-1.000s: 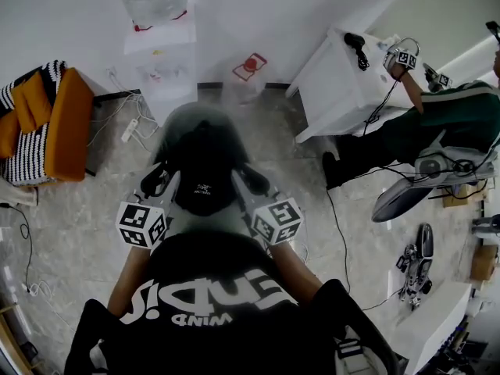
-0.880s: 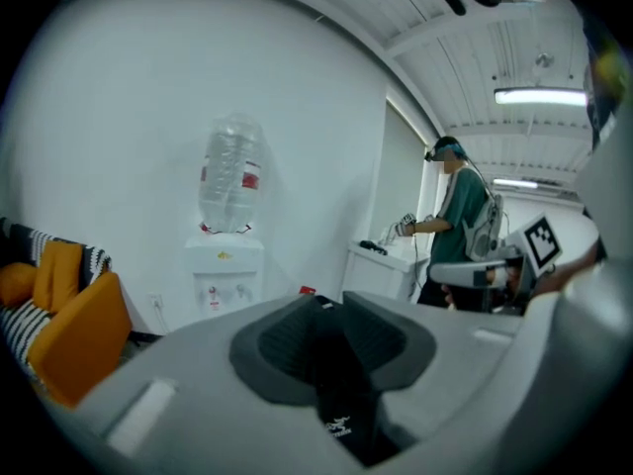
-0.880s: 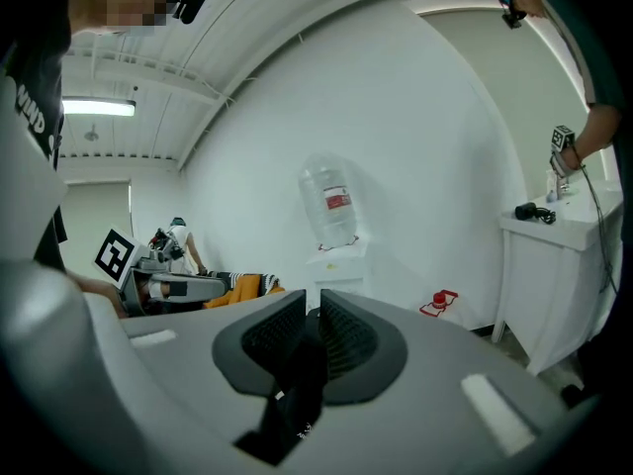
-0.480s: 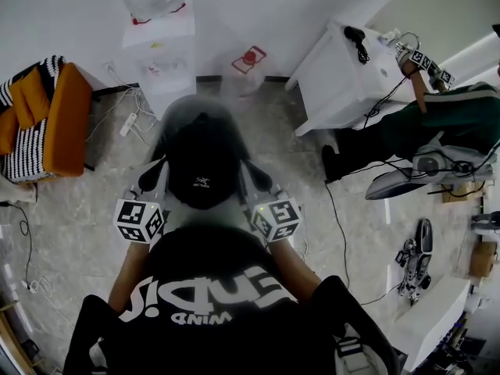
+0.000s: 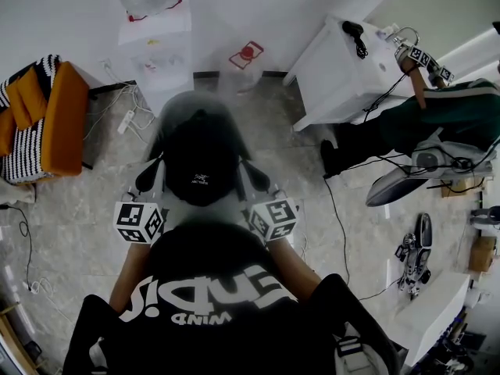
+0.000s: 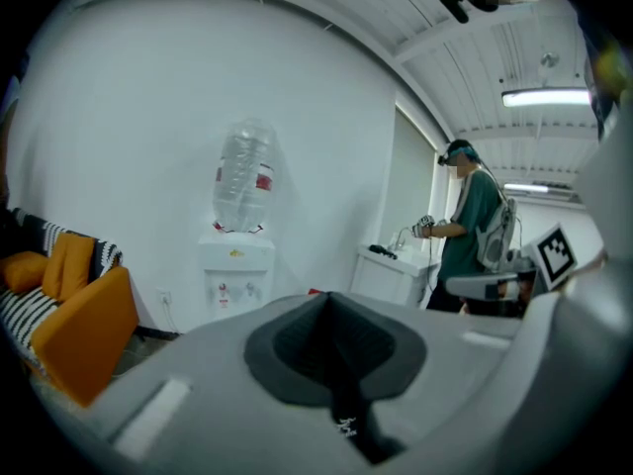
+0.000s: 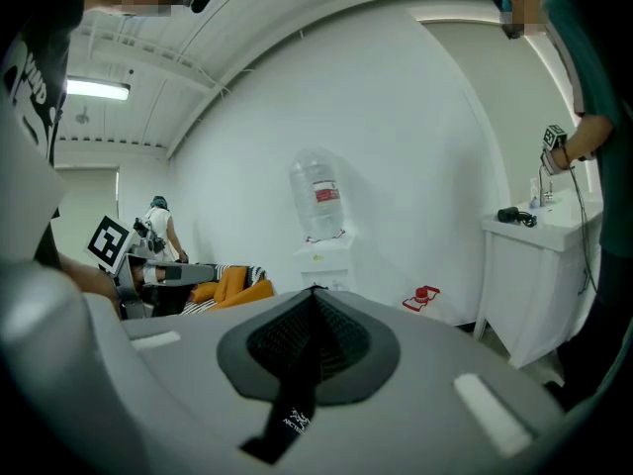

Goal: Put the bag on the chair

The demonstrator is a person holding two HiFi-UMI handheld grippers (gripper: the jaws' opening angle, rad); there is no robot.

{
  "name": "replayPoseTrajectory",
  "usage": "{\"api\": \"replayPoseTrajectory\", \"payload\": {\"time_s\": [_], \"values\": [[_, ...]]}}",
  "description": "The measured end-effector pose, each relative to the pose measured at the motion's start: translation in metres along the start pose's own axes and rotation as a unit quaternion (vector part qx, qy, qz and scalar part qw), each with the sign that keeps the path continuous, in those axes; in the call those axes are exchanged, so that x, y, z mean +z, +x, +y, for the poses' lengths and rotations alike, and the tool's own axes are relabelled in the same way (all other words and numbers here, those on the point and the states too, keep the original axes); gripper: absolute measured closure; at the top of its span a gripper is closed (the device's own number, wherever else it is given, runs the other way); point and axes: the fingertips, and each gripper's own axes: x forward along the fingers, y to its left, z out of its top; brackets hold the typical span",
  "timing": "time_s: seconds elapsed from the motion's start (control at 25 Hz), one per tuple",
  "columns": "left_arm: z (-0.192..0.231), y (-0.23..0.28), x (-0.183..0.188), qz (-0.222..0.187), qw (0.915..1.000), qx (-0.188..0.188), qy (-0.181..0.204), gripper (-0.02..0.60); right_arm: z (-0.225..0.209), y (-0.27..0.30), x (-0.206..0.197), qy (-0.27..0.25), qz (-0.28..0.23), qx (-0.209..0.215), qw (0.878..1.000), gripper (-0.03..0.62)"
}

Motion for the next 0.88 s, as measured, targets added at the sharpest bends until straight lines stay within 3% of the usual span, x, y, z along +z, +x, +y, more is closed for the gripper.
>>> {"api": "replayPoseTrajectory", "payload": {"time_s": [0.88], "values": [[0.001,0.005,-0.011,0.024,0.9996,-0.003,-0.017,0.58,0.002,0.008,-0.003,0.004,0.011,0.004,1.0,0.594]]}}
